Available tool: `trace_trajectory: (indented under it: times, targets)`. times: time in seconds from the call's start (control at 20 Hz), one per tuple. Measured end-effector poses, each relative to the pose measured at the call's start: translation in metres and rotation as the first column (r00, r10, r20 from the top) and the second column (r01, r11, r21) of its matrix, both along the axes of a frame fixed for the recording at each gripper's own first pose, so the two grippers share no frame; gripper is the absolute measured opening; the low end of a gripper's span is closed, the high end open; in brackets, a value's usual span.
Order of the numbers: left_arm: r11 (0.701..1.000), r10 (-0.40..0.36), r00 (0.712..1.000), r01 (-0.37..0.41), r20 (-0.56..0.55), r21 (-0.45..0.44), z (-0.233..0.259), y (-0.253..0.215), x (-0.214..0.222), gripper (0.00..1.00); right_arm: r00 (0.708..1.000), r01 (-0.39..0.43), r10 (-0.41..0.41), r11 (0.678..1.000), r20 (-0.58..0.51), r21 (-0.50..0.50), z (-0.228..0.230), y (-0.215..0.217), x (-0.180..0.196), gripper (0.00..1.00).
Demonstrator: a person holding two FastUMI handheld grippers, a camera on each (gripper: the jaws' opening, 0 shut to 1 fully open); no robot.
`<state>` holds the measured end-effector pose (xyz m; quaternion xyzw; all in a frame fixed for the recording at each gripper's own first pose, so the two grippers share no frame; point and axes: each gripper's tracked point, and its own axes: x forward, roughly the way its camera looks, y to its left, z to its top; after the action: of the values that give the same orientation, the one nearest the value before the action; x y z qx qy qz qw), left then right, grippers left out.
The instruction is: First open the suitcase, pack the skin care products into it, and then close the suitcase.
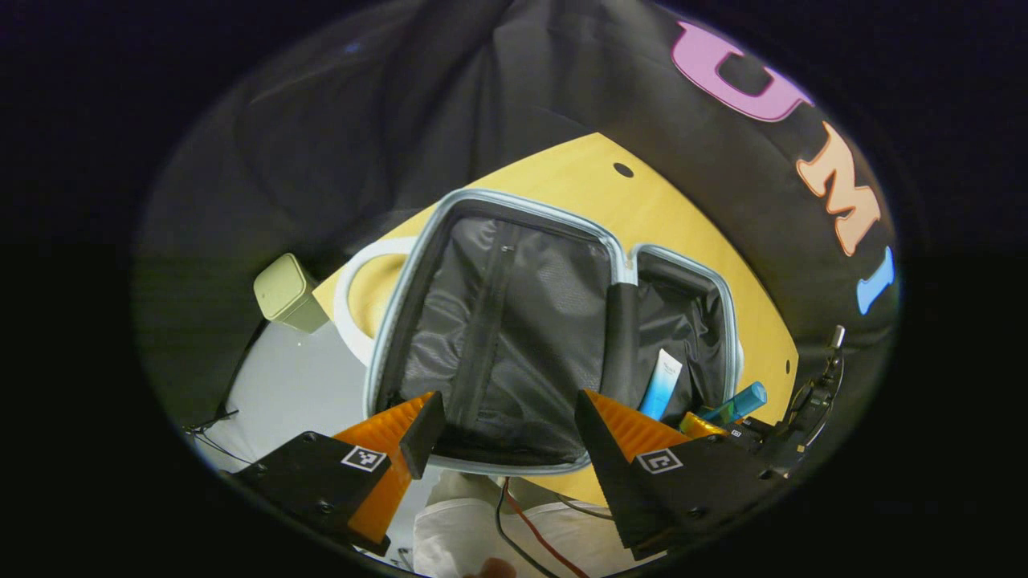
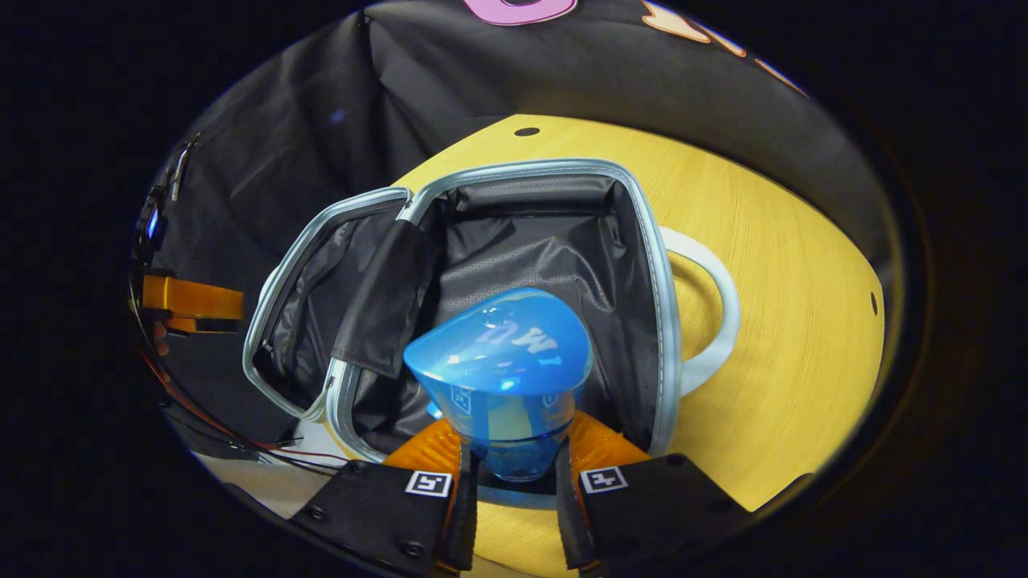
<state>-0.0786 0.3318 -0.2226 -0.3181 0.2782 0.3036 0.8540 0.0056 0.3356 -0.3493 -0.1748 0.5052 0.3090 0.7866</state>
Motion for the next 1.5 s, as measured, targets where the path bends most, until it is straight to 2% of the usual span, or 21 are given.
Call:
trace_trajectory:
  times: [0.2, 0.25, 0.45, 0.55, 0.6, 0.7, 0.85, 1.1, 1.15, 1.3, 1.35, 1.5]
  targets:
    - [0.998, 0.062, 0.998, -0.062, 0.001, -0.028, -0.007, 0.018, -0.010, 0.97, 0.999, 0.037, -0.039, 0.998, -0.032, -0.051, -0.020, -0.004, -0.002, 0.46]
    - [0.997, 0.072, 0.997, -0.071, 0.004, -0.038, -0.007, 0.022, -0.015, 0.97, 0.998, 0.052, -0.053, 0.998, -0.039, -0.045, -0.019, -0.003, -0.002, 0.49]
    - [0.990, 0.126, 0.992, -0.124, 0.022, -0.071, -0.010, 0.043, -0.033, 0.96, 0.992, 0.119, -0.118, 0.993, -0.044, 0.010, -0.013, 0.008, 0.011, 0.49]
    - [0.986, 0.152, 0.988, -0.150, 0.028, -0.072, -0.009, 0.057, -0.041, 0.96, 0.990, 0.138, -0.137, 0.990, -0.026, 0.022, -0.008, 0.005, 0.020, 0.72]
    - [0.984, 0.167, 0.986, -0.164, 0.028, -0.072, -0.010, 0.065, -0.046, 0.97, 0.988, 0.151, -0.150, 0.988, -0.032, 0.035, -0.001, 0.004, 0.022, 0.75]
    - [0.979, 0.189, 0.982, -0.187, 0.019, -0.078, -0.015, 0.079, -0.056, 0.97, 0.986, 0.168, -0.167, 0.982, -0.028, 0.087, 0.005, 0.013, 0.024, 0.89]
    - [0.976, 0.207, 0.978, -0.206, 0.009, -0.066, -0.023, 0.101, -0.065, 0.97, 0.981, 0.192, -0.191, 0.970, -0.016, 0.151, 0.023, 0.018, 0.027, 0.97]
    - [0.978, 0.196, 0.981, -0.195, 0.000, -0.080, -0.045, 0.137, -0.064, 0.96, 0.970, 0.242, -0.244, 0.947, -0.016, 0.209, 0.047, 0.017, 0.026, 0.97]
    - [0.979, 0.183, 0.983, -0.182, 0.003, -0.089, -0.051, 0.142, -0.059, 0.96, 0.968, 0.249, -0.252, 0.945, -0.015, 0.211, 0.051, 0.014, 0.024, 0.92]
    - [0.983, 0.145, 0.989, -0.142, 0.017, -0.120, -0.067, 0.150, -0.046, 0.95, 0.958, 0.284, -0.288, 0.935, -0.010, 0.212, 0.064, 0.004, 0.023, 0.92]
    - [0.983, 0.136, 0.990, -0.132, 0.025, -0.129, -0.070, 0.153, -0.043, 0.95, 0.954, 0.295, -0.300, 0.931, -0.006, 0.213, 0.068, 0.000, 0.023, 0.97]
    - [0.979, 0.115, 0.991, -0.103, 0.063, -0.174, -0.076, 0.154, -0.033, 0.92, 0.946, 0.315, -0.324, 0.926, 0.013, 0.209, 0.077, -0.011, 0.025, 0.97]
